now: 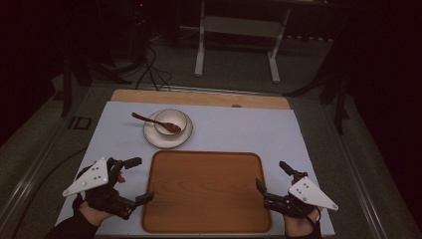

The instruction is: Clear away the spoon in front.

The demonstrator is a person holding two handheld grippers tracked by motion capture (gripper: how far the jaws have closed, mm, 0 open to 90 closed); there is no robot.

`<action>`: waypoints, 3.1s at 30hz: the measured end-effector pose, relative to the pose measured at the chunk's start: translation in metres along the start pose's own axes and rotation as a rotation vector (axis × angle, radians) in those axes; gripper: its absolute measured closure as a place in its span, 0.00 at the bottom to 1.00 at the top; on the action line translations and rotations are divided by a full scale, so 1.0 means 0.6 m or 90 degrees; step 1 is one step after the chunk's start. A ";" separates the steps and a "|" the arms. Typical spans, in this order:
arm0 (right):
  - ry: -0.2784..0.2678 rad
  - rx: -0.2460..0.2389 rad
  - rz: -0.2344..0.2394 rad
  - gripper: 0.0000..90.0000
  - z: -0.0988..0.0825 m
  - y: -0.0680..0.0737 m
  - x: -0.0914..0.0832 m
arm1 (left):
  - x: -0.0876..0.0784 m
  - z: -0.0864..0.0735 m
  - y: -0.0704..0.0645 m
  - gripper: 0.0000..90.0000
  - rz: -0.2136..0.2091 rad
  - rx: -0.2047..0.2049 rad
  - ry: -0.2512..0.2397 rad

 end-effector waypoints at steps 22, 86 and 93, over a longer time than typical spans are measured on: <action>0.007 -0.026 -0.013 0.15 0.001 0.004 0.003 | 0.006 0.048 0.157 0.02 0.148 -0.058 -0.057; 0.012 -0.013 0.022 0.15 -0.004 0.012 0.003 | 0.064 -0.106 0.384 0.78 0.395 -0.490 -0.198; 0.013 -0.012 0.025 0.15 -0.005 0.012 0.004 | 0.063 -0.109 0.385 0.91 0.404 -0.505 -0.221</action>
Point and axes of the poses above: each handheld gripper's, and its own axes: x roughly forward along the jaws, z roughly out of its top, y roughly to its left, the point moved 5 cm from there along x, roughly forward along the jaws, and after that the axes turned 9 degrees about -z, right-handed, at the moved point
